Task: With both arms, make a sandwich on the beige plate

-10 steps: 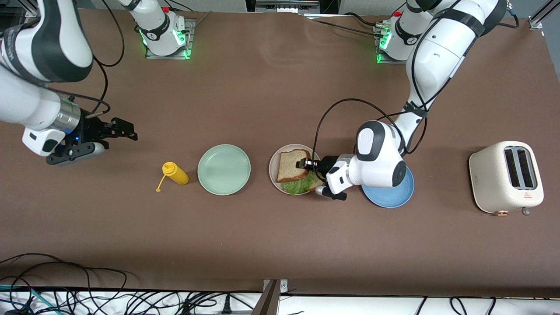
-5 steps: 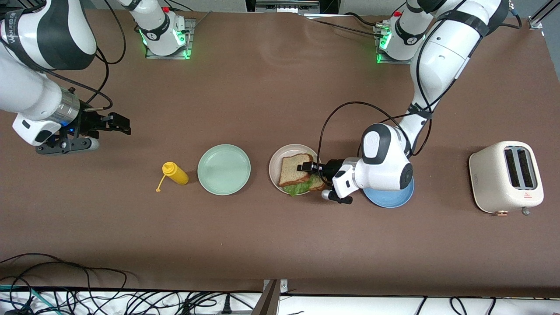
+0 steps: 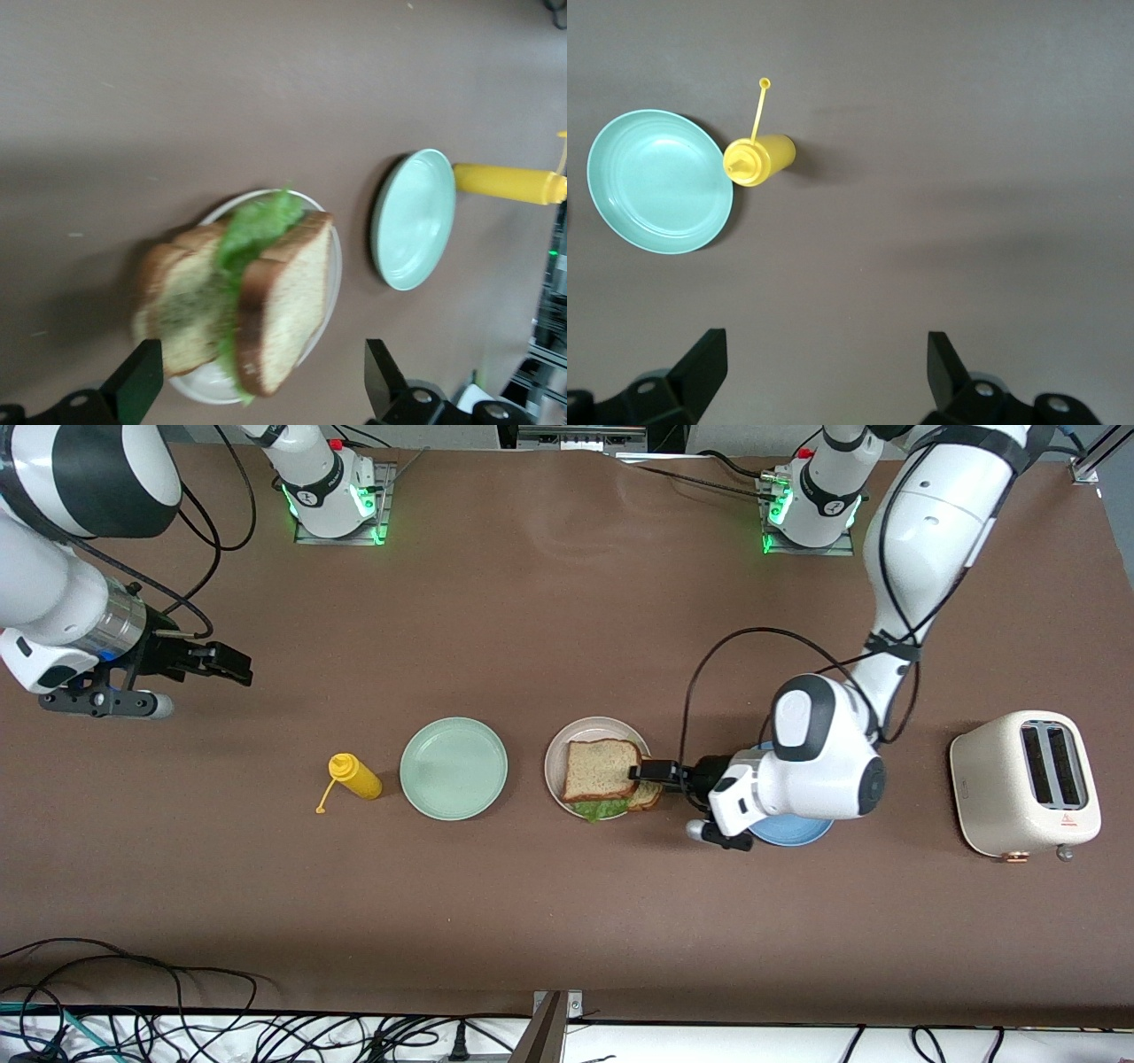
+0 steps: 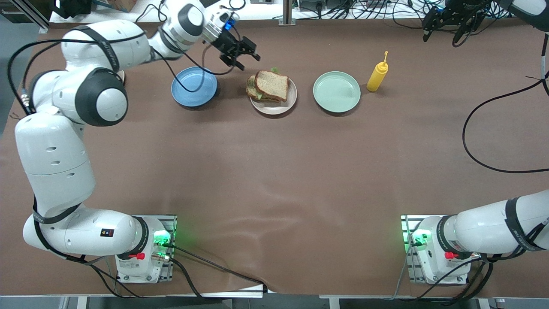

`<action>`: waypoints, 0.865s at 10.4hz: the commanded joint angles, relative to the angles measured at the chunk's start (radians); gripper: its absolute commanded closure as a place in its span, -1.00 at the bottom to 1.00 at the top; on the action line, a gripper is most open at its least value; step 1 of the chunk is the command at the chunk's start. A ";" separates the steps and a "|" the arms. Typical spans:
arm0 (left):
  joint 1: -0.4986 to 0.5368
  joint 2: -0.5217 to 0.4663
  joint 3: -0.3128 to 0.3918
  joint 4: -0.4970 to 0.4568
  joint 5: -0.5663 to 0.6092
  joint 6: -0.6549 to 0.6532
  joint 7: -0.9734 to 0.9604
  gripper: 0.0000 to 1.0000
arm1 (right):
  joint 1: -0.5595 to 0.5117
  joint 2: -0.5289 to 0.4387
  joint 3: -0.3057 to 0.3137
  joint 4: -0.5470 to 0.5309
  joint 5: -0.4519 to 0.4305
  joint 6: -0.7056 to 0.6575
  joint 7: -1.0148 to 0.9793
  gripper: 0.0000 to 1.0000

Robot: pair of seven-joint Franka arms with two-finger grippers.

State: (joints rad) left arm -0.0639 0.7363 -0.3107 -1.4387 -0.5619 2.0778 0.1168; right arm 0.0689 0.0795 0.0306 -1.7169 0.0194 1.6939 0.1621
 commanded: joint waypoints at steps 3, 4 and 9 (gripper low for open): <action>0.064 -0.119 0.027 0.001 0.296 -0.090 -0.166 -1.00 | 0.002 -0.006 0.008 0.100 -0.044 -0.095 0.016 -1.00; 0.094 -0.153 0.037 0.003 0.341 -0.132 -0.175 -1.00 | 0.002 0.000 0.005 0.115 -0.045 -0.097 0.014 -1.00; 0.140 -0.309 0.099 0.003 0.488 -0.302 -0.278 -1.00 | -0.035 0.022 -0.003 0.151 -0.033 -0.085 0.025 -1.00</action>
State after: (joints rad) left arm 0.0670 0.5066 -0.2317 -1.4190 -0.1125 1.8584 -0.1260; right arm 0.0377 0.0862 0.0215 -1.6024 -0.0071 1.6239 0.1625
